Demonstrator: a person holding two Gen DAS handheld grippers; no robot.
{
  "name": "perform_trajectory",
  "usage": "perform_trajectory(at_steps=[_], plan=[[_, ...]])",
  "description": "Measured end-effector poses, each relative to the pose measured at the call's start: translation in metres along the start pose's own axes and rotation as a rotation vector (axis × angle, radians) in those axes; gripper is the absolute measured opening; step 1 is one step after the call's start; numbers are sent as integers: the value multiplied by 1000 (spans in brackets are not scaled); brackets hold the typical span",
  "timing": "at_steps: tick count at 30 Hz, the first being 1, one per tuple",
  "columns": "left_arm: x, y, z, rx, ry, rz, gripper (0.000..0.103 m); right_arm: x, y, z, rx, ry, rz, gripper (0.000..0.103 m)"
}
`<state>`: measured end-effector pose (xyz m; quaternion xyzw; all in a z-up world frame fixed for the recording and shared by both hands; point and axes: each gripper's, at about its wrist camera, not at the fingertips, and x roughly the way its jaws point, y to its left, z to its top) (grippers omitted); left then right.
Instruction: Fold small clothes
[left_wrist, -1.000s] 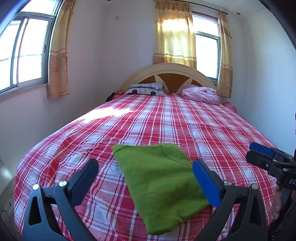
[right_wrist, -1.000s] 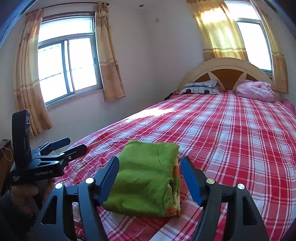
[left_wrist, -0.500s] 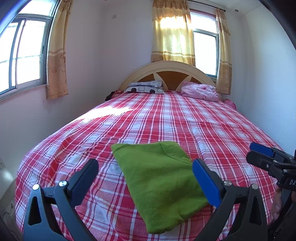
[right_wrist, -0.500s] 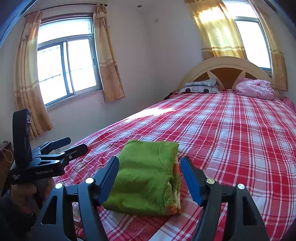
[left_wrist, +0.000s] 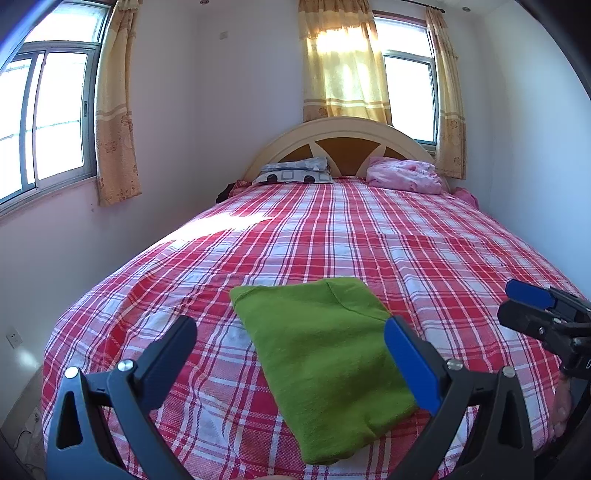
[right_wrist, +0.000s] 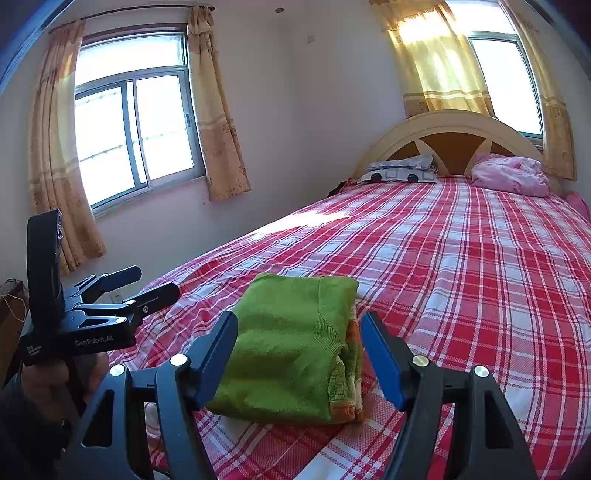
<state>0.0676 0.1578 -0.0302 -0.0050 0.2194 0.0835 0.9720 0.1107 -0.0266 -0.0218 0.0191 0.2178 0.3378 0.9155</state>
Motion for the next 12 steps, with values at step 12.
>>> perform_trajectory(at_steps=[12], plan=[[6, 3, -4, 9, 5, 27, 103, 5, 0, -6, -1, 28, 2, 70]])
